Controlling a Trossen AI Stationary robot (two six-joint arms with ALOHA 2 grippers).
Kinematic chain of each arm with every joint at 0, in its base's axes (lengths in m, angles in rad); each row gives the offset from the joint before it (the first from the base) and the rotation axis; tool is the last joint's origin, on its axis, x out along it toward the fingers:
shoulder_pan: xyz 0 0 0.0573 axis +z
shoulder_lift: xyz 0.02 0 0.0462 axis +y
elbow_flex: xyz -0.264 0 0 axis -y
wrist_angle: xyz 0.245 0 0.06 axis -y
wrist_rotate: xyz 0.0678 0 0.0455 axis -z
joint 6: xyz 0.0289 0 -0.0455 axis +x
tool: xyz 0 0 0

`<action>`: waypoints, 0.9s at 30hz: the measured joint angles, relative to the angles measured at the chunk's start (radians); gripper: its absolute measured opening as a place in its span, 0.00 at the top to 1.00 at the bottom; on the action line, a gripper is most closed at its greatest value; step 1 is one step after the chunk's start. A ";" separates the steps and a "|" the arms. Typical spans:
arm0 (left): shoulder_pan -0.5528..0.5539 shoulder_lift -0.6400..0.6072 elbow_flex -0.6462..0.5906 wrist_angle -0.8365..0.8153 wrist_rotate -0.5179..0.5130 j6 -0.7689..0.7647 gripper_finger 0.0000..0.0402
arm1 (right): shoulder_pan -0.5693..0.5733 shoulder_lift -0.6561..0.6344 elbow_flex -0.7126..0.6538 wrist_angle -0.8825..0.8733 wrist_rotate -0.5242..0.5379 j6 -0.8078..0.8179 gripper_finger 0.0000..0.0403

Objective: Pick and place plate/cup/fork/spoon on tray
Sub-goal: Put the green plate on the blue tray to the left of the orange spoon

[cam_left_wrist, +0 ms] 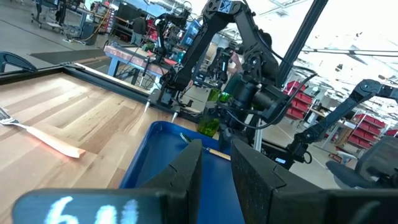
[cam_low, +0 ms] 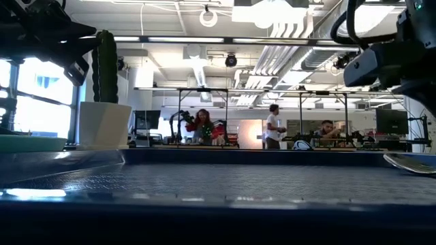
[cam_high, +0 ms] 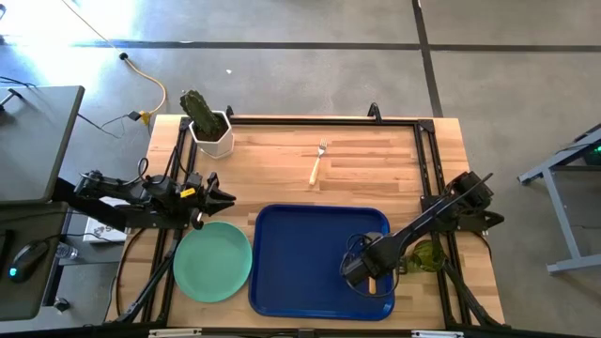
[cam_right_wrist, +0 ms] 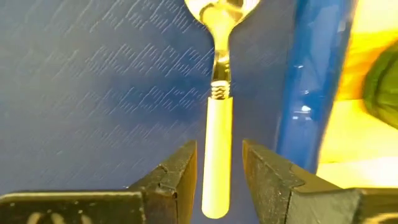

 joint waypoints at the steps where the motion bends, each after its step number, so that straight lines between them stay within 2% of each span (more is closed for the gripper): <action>1: 0.000 0.000 0.000 0.000 0.000 0.000 0.82 | -0.001 0.000 0.012 -0.013 0.006 0.000 0.70; 4: 0.000 0.000 0.000 0.001 -0.001 0.024 0.82 | -0.001 0.000 0.057 -0.047 0.044 0.000 0.70; 15: 0.000 0.000 0.000 0.037 -0.003 0.034 0.82 | -0.002 -0.001 0.226 -0.152 0.321 0.005 0.70; 20: 0.000 0.000 0.005 0.029 0.014 0.061 0.82 | -0.006 -0.002 0.254 -0.164 0.357 0.007 0.70; 27: 0.000 0.000 0.079 0.035 0.048 0.211 0.82 | -0.025 -0.002 0.261 -0.161 0.359 0.007 0.70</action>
